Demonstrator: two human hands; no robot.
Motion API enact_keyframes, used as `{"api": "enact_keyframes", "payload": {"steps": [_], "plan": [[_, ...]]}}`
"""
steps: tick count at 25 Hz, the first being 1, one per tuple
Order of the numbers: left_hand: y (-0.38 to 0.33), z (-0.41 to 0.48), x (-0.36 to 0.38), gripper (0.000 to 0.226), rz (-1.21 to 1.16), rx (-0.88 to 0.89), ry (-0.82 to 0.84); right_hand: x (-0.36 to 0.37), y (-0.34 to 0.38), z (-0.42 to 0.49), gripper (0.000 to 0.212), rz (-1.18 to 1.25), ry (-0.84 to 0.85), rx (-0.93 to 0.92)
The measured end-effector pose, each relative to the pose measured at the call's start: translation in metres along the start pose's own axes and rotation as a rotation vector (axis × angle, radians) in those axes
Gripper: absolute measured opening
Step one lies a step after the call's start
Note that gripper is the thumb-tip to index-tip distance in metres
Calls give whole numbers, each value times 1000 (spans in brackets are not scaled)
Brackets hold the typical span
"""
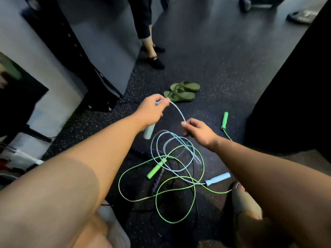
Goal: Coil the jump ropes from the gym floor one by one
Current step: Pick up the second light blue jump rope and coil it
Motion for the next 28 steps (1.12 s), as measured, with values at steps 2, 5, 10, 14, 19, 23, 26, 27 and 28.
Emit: {"api": "enact_keyframes", "payload": {"steps": [2,5,10,14,19,23,26,27,28], "plan": [[-24,-6,-32,24,-114,-3,-80,-15,23,-9,29,-88,-18,-68],[-42,-25,-63,25,-102,13,-64,-42,84,-19,31,-36,-242,-197],[-52,-69,-56,29,-187,-55,54,-58,151,-40,23,-115,-270,-339],[-40,-83,-36,33,-342,-79,84,-54,156,-49,23,-170,-196,-380],[-41,-79,-20,29,-450,-72,149,-51,139,-38,18,-270,-44,-397],[-45,-79,-9,26,-635,-208,259,-30,148,-23,6,-246,34,-504],[-48,-72,-13,37,-720,-280,388,-20,151,-15,10,-130,68,-476],[-50,-70,-16,39,-724,-299,418,-19,150,-13,10,-99,94,-450],[-51,-68,-18,40,-737,-324,444,-17,149,-11,8,-72,132,-432]]}}
Point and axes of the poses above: each hand's wrist, its own z-axis towards the middle knuckle, its own x-axis out of the palm, y = z × x, the point moved 2 cm from there along z, towards the middle knuckle, and after that the axes turned 12 degrees about -y, right-handed, at the moved point
